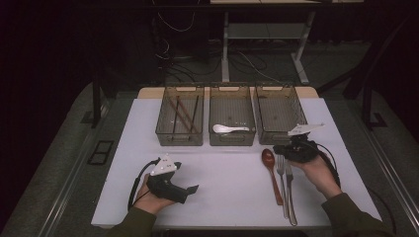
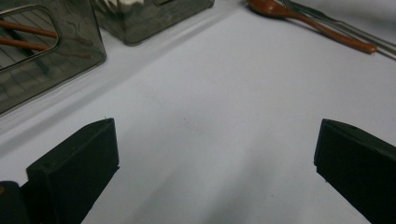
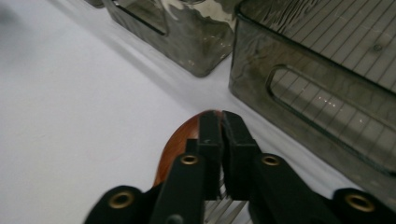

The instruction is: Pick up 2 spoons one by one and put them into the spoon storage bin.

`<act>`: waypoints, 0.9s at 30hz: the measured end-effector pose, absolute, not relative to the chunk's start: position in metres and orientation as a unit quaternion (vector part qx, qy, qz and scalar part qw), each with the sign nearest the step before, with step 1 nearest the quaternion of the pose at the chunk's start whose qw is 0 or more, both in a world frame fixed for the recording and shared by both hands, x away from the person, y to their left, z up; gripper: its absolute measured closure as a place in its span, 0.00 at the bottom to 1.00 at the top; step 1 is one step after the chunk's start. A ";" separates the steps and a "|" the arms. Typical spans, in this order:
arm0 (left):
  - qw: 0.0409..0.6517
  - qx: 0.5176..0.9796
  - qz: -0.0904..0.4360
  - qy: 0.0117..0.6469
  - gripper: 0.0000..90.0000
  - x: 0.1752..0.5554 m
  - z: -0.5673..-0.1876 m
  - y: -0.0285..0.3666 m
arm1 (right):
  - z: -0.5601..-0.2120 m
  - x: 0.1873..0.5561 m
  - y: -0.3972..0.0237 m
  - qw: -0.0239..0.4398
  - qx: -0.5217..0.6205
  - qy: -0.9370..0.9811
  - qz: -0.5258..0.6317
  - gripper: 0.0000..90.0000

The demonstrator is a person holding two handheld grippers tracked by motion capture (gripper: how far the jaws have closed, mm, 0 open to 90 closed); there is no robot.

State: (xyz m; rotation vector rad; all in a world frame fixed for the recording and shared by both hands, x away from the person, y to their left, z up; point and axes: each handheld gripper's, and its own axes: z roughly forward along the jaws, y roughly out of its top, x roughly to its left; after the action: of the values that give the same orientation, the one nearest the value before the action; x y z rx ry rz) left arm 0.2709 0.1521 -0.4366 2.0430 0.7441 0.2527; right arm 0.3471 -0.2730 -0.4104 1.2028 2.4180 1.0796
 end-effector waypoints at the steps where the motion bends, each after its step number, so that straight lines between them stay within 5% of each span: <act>1: 0.457 0.831 0.102 0.301 0.00 0.271 -0.437 0.152 | -0.413 0.353 -0.272 0.113 0.410 0.828 0.366 0.99; 27: 0.451 0.836 0.089 0.298 0.00 0.272 -0.440 0.153 | -0.438 0.381 -0.252 0.105 0.416 0.851 0.302 0.99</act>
State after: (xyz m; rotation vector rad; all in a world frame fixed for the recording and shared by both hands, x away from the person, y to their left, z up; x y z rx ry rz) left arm 0.2721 0.1531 -0.4400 2.0669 0.7375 0.2211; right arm 0.3809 -0.2516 -0.4383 1.2255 2.5088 0.8896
